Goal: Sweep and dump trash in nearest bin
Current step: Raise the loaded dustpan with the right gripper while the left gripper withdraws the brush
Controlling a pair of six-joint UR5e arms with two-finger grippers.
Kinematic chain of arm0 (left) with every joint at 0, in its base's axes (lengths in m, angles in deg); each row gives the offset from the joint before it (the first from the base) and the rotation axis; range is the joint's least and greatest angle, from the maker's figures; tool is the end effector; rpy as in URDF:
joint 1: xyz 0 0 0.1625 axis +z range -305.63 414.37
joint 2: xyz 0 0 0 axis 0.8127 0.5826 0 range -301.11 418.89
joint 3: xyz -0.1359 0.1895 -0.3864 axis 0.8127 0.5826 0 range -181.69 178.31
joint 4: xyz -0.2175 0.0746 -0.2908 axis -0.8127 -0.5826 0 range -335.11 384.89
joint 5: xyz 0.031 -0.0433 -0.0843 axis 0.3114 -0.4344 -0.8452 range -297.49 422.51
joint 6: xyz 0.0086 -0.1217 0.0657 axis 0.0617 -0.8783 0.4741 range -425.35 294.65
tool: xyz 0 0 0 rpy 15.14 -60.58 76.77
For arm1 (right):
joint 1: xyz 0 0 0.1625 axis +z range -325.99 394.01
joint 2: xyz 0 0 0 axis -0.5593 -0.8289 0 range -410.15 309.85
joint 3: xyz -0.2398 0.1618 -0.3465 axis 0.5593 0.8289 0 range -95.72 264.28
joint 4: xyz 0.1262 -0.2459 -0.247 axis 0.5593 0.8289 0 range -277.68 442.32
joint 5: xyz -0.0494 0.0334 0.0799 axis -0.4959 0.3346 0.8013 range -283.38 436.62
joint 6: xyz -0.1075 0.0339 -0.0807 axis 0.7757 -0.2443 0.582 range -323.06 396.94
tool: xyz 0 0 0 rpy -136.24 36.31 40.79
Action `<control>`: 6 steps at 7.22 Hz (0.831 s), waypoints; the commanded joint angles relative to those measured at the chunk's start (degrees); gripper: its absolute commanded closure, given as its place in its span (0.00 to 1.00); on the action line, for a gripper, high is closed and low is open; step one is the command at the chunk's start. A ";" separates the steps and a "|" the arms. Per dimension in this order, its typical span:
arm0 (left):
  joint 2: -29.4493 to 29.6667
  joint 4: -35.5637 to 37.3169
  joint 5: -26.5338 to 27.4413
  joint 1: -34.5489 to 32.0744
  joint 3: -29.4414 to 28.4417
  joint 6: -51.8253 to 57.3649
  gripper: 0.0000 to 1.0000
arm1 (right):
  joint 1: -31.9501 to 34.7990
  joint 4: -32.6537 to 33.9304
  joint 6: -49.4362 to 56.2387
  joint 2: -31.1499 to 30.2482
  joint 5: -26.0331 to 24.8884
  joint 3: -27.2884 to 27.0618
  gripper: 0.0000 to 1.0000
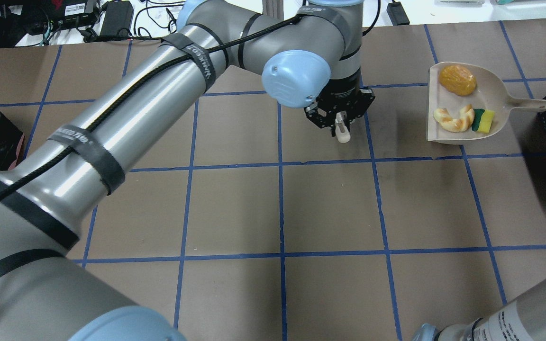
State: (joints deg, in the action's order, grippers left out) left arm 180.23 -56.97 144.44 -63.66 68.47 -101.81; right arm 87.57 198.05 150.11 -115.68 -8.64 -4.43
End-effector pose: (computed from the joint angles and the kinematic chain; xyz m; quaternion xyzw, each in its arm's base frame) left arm -0.4475 -0.5154 0.3362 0.0754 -0.9942 -0.0622 0.0439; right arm -0.2464 -0.5771 0.3036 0.6207 -0.7826 0.0457 0.0107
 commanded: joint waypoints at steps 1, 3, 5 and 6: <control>-8.79 0.20 2.45 1.92 15.19 8.74 1.00 | -2.14 -7.50 -0.41 -2.75 5.97 3.43 1.00; -15.58 2.04 1.57 2.63 27.60 9.21 1.00 | -6.78 -16.37 -0.41 -3.38 11.83 9.40 1.00; -20.25 2.93 1.30 2.54 36.58 9.47 1.00 | -9.95 -22.10 0.72 -3.38 12.84 14.59 1.00; -20.79 4.76 -1.48 2.28 37.58 9.39 1.00 | -11.19 -24.13 3.87 -3.29 11.79 16.88 1.00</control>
State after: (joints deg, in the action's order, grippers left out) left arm 161.07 -53.91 145.17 -61.17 102.85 -92.44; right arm 78.32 177.07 151.14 -119.01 3.67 9.23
